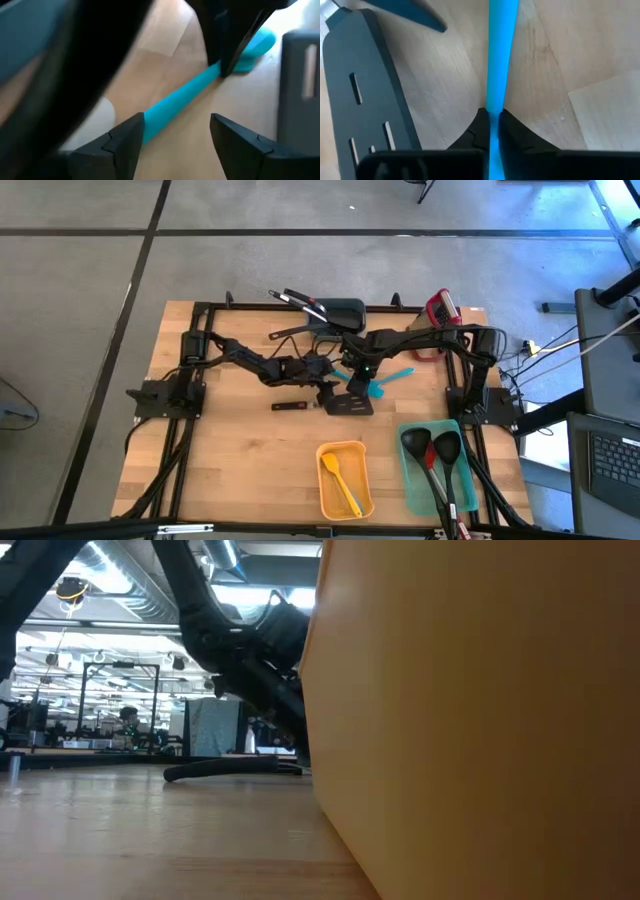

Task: Pick & Place Kitchen Items
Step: Put the small blue spatula into the yellow bin

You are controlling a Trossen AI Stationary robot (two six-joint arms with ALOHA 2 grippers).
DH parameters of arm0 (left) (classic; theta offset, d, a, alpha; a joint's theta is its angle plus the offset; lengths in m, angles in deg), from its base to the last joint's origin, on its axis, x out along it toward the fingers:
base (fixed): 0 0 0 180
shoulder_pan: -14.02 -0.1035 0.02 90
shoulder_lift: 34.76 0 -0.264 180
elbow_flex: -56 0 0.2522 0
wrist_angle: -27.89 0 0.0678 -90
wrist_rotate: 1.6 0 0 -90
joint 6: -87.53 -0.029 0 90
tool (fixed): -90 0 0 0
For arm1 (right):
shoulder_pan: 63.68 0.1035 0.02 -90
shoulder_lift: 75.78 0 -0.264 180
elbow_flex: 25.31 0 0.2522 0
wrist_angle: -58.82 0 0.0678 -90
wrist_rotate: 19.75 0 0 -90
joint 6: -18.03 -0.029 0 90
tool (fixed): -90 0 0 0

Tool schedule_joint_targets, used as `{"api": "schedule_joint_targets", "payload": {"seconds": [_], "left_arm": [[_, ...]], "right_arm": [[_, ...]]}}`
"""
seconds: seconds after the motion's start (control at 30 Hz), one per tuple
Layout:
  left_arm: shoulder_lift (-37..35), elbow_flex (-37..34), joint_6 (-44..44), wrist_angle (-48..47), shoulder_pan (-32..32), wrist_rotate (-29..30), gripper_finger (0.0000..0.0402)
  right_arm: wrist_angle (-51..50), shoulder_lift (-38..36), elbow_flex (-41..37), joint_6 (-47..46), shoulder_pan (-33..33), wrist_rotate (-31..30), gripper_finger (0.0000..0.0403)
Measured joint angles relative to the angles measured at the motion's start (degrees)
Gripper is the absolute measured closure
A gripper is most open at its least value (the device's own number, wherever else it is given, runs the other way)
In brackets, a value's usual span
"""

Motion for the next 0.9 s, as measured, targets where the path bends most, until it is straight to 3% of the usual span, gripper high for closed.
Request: {"api": "schedule_joint_targets", "payload": {"seconds": [0.33,0.9], "left_arm": [[0.04,0.18,-11.49,-0.74,0.2,3.23,0.0178],[0.15,0.07,-16.52,0.32,-0.34,2.74,0.0179]], "right_arm": [[-0.13,0.0,0.0,1.09,-0.63,1.03,0.0388],[-5.14,0.81,5.12,3.55,-0.07,-2.82,0.0393]]}}
